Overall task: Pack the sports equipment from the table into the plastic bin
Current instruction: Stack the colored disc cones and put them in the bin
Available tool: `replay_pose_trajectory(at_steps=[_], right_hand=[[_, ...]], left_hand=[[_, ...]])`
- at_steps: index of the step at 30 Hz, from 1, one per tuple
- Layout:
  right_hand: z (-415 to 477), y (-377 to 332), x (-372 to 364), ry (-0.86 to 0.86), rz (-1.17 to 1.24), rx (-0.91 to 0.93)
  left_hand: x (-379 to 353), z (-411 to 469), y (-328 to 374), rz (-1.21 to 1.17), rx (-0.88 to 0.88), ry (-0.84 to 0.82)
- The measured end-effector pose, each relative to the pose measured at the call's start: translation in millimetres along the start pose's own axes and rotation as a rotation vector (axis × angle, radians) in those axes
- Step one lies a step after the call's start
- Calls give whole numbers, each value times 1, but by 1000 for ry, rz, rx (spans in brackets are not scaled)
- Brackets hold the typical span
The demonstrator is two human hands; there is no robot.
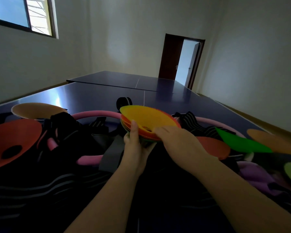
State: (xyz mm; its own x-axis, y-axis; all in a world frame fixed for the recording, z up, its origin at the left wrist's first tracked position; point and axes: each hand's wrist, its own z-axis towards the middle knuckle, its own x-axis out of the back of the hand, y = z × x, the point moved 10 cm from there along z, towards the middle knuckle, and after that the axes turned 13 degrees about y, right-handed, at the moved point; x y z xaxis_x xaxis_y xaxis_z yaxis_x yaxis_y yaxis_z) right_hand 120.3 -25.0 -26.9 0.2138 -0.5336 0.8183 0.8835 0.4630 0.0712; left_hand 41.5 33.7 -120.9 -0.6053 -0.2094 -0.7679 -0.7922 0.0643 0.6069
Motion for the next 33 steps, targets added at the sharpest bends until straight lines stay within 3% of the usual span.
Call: replay_pose_trajectory(at_steps=[3,7,9,12,13,16,19,21,23,28,30,33], right_hand=[[-23,8,24,51,120,-63],[-43,16,48,52,-28,56],[-50,25,66,69,16,52],[-68,75,85,80,420,-287],[-78,101,92,169,442,-379],[-103,175,99,371,179,-585],[-134,226,79,204,-103,-791],[-147,237,61,80,-255,-788],[-156,240,54,109,-247,-780],[-169,241,67,304,-62,-850],[-178,250,84,571,32,-864],[-188,242,110,808,115,-833]], left_hand=[[-11,-22,-10,84,5,-89],[-39,-52,-26,112,62,-213],[-55,-65,-31,111,78,-272],[-76,-70,-46,156,49,-256],[-83,-71,-55,168,48,-228],[-102,-76,-76,157,57,-152],[-117,-83,-97,154,-2,-102],[-119,-85,-113,116,8,-96],[-115,-82,-128,80,38,-109],[-112,-72,-132,100,48,-216],[-114,-71,-125,75,14,-256],[-111,-72,-123,8,43,-258]])
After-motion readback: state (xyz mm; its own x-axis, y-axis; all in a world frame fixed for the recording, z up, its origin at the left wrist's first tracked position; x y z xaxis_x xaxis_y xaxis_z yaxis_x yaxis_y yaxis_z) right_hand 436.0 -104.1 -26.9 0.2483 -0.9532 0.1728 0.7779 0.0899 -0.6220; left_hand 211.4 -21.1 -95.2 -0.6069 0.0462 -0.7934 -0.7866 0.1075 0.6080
